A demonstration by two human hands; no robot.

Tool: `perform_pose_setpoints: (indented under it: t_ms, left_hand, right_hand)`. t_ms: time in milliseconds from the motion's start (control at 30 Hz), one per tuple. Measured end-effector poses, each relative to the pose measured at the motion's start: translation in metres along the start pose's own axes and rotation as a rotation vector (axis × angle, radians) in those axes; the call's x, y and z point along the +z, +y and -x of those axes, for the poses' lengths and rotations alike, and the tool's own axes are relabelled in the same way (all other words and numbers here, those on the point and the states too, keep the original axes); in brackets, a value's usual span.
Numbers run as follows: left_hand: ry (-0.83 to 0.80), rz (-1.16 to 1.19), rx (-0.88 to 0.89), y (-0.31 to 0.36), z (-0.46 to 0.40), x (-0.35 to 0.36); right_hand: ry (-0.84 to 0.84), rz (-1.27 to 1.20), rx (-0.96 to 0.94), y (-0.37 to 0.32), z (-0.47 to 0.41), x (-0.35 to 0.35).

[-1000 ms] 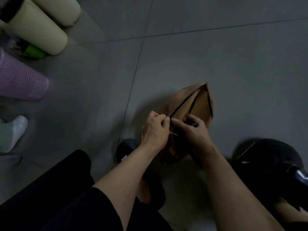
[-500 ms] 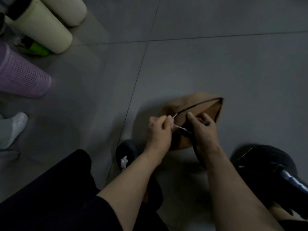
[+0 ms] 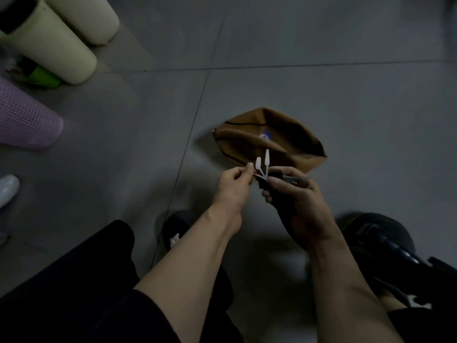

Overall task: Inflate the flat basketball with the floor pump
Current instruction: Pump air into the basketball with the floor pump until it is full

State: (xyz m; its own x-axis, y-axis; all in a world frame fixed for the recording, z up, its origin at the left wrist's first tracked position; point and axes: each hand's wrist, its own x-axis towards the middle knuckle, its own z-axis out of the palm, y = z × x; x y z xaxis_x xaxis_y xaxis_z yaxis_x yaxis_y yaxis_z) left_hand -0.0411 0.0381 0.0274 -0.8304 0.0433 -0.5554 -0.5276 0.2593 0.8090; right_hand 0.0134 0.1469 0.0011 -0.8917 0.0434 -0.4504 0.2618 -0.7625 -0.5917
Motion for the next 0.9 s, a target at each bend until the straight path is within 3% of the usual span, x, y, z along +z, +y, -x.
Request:
perform_pose_setpoints:
  t_ms: [100, 167, 233, 267, 400, 467, 567, 700, 900]
  left_hand:
    - [-0.015, -0.096, 0.314, -0.001, 0.001, -0.007]
    - [-0.152, -0.108, 0.441, 0.007, 0.004, -0.01]
    - [-0.317, -0.037, 0.429, 0.012, 0.008, -0.009]
    - [-0.315, -0.014, 0.415, 0.013, 0.009, -0.009]
    - [0.108, 0.092, 0.29, 0.001, -0.001, -0.004]
    - [0.211, 0.155, 0.155, -0.007, -0.001, 0.003]
    - [0.164, 0.119, 0.038, -0.014, -0.001, 0.007]
    - [0.13, 0.032, 0.073, -0.011, -0.001, 0.005]
    - [-0.188, 0.047, 0.111, -0.009, 0.006, 0.003]
  right_hand:
    - [-0.042, 0.06, -0.076, 0.002, 0.0, -0.001]
    - [-0.062, 0.163, -0.085, 0.0, -0.002, 0.002]
    - [-0.095, 0.246, -0.081, -0.001, -0.005, 0.005]
    - [-0.095, 0.253, -0.076, -0.002, -0.006, 0.007]
    - [-0.046, 0.073, -0.037, -0.001, -0.007, 0.01]
    - [0.037, -0.142, 0.049, 0.002, -0.005, 0.01]
    - [0.119, -0.342, 0.111, 0.006, -0.002, 0.006]
    - [0.107, -0.438, 0.184, 0.009, -0.002, 0.003]
    - [0.172, -0.226, 0.114, 0.004, -0.011, 0.009]
